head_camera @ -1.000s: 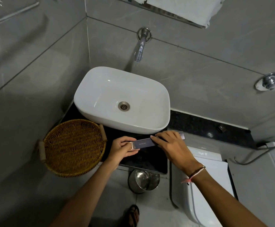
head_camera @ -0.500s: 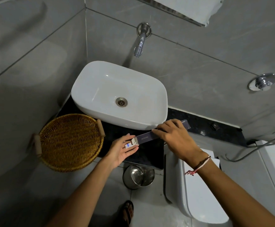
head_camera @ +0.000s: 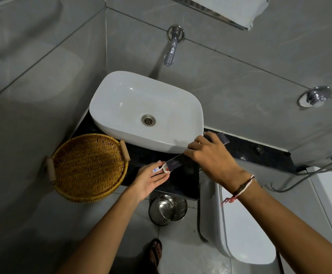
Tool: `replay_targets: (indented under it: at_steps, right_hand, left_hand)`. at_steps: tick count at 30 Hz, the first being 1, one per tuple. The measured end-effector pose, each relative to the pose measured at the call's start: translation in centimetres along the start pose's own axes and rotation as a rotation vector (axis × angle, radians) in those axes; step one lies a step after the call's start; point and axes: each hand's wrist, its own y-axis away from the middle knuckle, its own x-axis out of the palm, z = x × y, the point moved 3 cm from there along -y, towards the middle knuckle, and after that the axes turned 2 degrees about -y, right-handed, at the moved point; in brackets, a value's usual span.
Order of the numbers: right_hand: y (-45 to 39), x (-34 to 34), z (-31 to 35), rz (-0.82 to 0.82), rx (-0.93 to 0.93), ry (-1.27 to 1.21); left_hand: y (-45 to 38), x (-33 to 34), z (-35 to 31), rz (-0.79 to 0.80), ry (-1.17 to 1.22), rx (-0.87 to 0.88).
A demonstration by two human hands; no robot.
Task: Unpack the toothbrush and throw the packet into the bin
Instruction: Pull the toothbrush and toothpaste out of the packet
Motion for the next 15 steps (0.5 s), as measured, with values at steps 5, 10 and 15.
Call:
replay_targets:
  at_steps: [5, 10, 15]
  right_hand:
    - [0.1, -1.0, 0.4, 0.018, -0.038, -0.042]
    - [0.3, -3.3, 0.1, 0.014, -0.010, -0.086]
    - [0.9, -5.0, 0.1, 0.050, -0.032, -0.092]
  left_hand:
    - [0.6, 0.4, 0.2, 0.133, -0.012, 0.066]
    - [1.0, 0.8, 0.2, 0.108, 0.080, -0.007]
    - [1.3, 0.6, -0.5, 0.070, 0.013, -0.028]
